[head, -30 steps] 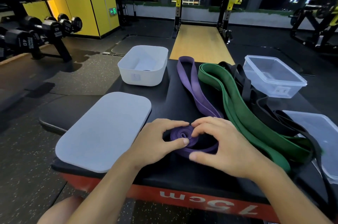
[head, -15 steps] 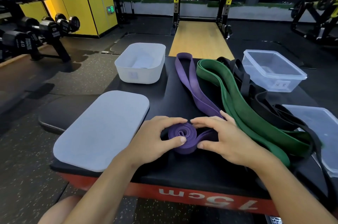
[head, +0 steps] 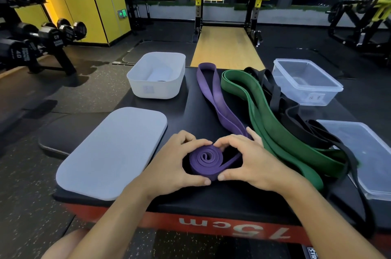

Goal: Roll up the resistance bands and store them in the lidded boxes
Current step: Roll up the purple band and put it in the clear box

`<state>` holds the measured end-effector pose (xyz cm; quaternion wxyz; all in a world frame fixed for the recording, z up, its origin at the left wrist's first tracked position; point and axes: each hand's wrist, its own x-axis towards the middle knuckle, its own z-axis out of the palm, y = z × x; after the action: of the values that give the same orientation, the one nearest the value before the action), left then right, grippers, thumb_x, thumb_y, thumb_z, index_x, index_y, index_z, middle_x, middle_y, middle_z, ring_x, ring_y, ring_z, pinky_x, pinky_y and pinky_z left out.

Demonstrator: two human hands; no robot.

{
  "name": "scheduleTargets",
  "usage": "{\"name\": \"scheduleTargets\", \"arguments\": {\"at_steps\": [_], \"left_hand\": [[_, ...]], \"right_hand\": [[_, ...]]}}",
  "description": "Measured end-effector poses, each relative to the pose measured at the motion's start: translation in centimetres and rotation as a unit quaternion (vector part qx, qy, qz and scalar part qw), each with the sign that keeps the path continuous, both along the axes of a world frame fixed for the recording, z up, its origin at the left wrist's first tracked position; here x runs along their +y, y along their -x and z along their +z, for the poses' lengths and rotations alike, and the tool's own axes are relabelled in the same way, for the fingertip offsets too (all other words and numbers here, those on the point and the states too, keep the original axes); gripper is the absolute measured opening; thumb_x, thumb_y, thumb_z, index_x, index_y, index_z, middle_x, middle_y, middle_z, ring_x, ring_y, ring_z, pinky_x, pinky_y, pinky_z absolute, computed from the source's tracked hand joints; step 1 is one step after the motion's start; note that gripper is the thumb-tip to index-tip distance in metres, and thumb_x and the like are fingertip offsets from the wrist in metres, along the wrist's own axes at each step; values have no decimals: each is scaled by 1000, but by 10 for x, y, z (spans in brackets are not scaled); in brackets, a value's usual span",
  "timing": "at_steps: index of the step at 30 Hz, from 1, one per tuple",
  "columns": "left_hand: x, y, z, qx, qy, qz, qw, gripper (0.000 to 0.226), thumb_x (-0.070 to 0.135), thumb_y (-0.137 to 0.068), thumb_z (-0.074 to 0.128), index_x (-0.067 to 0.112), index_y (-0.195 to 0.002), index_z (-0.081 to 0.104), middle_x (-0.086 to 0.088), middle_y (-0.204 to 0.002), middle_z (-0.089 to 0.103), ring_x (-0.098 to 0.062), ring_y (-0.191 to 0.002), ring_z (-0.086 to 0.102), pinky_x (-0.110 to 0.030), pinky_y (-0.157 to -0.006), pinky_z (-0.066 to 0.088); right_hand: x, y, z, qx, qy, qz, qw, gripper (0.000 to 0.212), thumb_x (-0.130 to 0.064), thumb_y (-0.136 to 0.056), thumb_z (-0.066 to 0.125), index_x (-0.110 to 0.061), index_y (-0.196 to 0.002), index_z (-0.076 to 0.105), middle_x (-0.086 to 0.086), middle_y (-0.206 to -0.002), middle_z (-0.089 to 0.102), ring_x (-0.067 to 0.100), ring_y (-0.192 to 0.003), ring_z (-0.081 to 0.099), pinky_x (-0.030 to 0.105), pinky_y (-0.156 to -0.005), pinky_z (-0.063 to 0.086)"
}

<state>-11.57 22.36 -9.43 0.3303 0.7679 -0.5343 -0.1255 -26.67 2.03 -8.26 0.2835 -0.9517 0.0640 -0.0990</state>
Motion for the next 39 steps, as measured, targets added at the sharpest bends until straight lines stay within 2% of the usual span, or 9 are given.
{"name": "scheduleTargets", "arguments": {"at_steps": [2, 6, 12, 16, 20, 28, 34, 37, 39], "left_hand": [[1, 2, 1, 5, 0, -2, 1000, 85, 46, -71, 93, 45, -146, 51, 25, -123, 42, -1, -124, 47, -13, -105, 36], [5, 3, 5, 43, 14, 15, 999, 82, 28, -72, 93, 43, -141, 51, 27, -130, 52, 5, -126, 51, -11, -104, 38], [6, 5, 8, 89, 19, 10, 996, 72, 8, -75, 82, 44, -133, 56, 25, -137, 59, 5, -134, 50, -22, -114, 39], [7, 2, 4, 98, 28, -4, 995, 58, 20, -82, 72, 43, -133, 59, 26, -142, 58, -3, -135, 52, -31, -113, 40], [4, 7, 4, 73, 37, 32, 996, 51, 46, -88, 81, 45, -133, 58, 28, -133, 60, 5, -124, 55, -22, -105, 45], [0, 10, -1, 80, 57, 72, 993, 49, 54, -79, 85, 42, -117, 56, 23, -119, 62, 2, -114, 61, -19, -95, 50], [-1, 13, 3, 32, 42, 79, 995, 61, 71, -63, 84, 47, -110, 55, 30, -114, 59, -1, -110, 57, -25, -90, 49], [-1, 12, 3, 60, 41, 85, 994, 59, 63, -63, 90, 47, -111, 59, 32, -115, 59, -1, -111, 59, -26, -93, 50], [0, 11, 3, 70, 45, 87, 993, 59, 59, -64, 93, 46, -112, 62, 34, -116, 59, 1, -113, 58, -23, -95, 49]], "right_hand": [[0, -1, -1, -1, -6, -8, 1000, 63, -53, -66, 89, -40, -119, 57, -25, -114, 61, -7, -124, 50, 35, -126, -13], [2, -3, -4, -2, 7, -8, 1000, 66, -69, -57, 83, -39, -105, 48, -31, -131, 56, -13, -134, 41, 39, -126, -13], [17, -4, -11, -36, -27, -18, 999, 73, -64, -55, 90, -39, -93, 34, -27, -132, 59, -10, -140, 39, 41, -127, -7], [20, -3, -10, -51, -25, -40, 998, 93, -71, -53, 88, -44, -128, 40, -27, -124, 59, -9, -134, 44, 36, -127, -10], [20, -4, -10, -48, 0, -37, 998, 109, -77, -54, 83, -41, -146, 37, -29, -124, 54, -14, -134, 36, 34, -127, -13], [24, -13, -9, -50, 77, -22, 996, 98, -92, -53, 66, -35, -131, 55, -28, -117, 47, -6, -122, 42, 40, -127, -7], [29, -20, -7, -54, 87, -38, 994, 89, -96, -47, 66, -31, -103, 44, -21, -102, 43, 1, -104, 45, 38, -127, -1], [29, -18, -5, -46, 73, -24, 996, 91, -93, -49, 69, -33, -112, 43, -22, -120, 47, -2, -124, 42, 38, -127, -3], [28, -14, -5, -36, 55, 1, 998, 95, -85, -58, 73, -34, -131, 44, -25, -138, 45, -9, -141, 29, 38, -127, -7]]}}
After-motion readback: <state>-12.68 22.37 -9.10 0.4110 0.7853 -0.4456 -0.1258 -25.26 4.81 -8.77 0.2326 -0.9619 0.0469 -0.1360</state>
